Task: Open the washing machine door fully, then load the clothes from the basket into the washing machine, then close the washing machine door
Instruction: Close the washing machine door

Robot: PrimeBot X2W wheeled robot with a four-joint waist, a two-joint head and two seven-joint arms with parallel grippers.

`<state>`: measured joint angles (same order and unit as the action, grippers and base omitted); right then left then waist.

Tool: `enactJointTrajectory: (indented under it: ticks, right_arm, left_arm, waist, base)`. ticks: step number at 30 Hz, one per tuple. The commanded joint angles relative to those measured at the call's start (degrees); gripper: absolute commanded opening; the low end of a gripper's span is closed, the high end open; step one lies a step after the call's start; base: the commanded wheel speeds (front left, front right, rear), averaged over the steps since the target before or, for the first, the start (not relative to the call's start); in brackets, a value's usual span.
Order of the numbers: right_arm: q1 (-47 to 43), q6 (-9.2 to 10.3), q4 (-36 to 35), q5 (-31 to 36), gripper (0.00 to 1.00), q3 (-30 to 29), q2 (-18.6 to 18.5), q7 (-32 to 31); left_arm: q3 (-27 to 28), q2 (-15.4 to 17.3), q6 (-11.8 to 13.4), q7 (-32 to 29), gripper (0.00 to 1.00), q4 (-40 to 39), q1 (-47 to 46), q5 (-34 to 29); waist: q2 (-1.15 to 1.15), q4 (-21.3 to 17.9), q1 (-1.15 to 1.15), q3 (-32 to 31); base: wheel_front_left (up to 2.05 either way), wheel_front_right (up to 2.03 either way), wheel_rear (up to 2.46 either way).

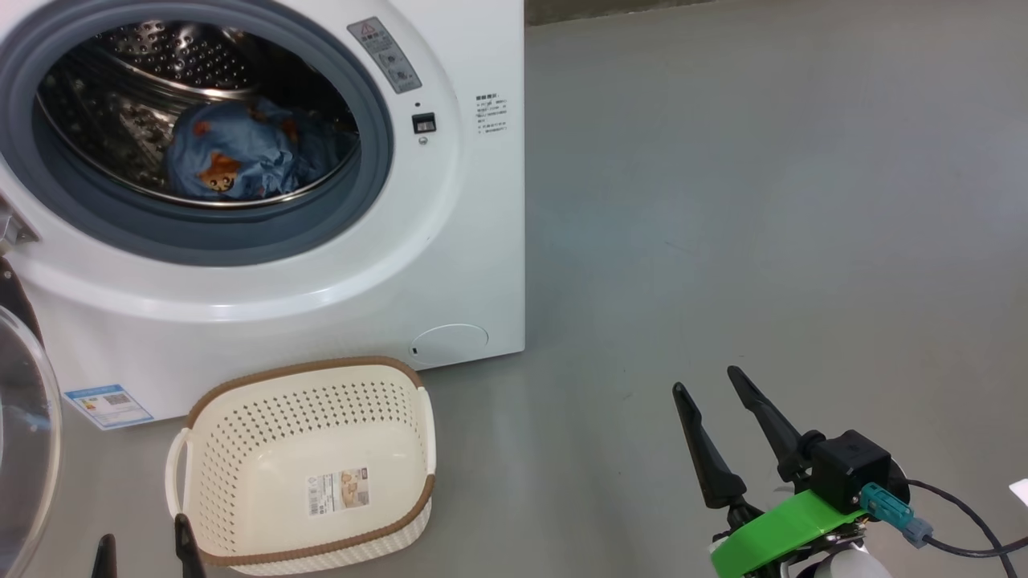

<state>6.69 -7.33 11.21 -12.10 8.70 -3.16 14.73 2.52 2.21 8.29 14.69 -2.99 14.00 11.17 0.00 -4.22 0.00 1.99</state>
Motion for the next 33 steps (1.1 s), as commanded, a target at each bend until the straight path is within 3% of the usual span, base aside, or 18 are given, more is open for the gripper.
enactJointTrajectory:
  ticks: [1, 11, 33]
  right_arm:
    - [0.2, -0.16, -1.2, 0.4, 1.0, 1.4, 0.3, 0.3]
    - [-0.1, -0.16, -1.9, 1.5, 1.0, 1.2, 0.3, 0.3]
    - [-1.2, -0.16, -2.7, 2.3, 1.0, 2.6, 0.3, 0.3]
  left_arm:
    - [1.8, 0.7, -0.1, 0.3, 1.0, -1.7, -1.2, -0.8]
    - [1.6, 0.7, -0.1, 0.3, 1.0, -1.5, -1.2, 0.0]
    - [2.2, 0.7, -0.3, 0.3, 1.0, -0.7, -0.4, 1.9]
  waist:
    - [0.0, 0.0, 0.0, 0.0]
    - [0.0, 3.1, 0.0, 0.2]
    - [0.0, 17.8, 0.0, -1.0]
  base:
    - [0.0, 0.0, 0.0]
    - [0.0, 0.0, 0.0]
    - [0.0, 0.0, 0.0]
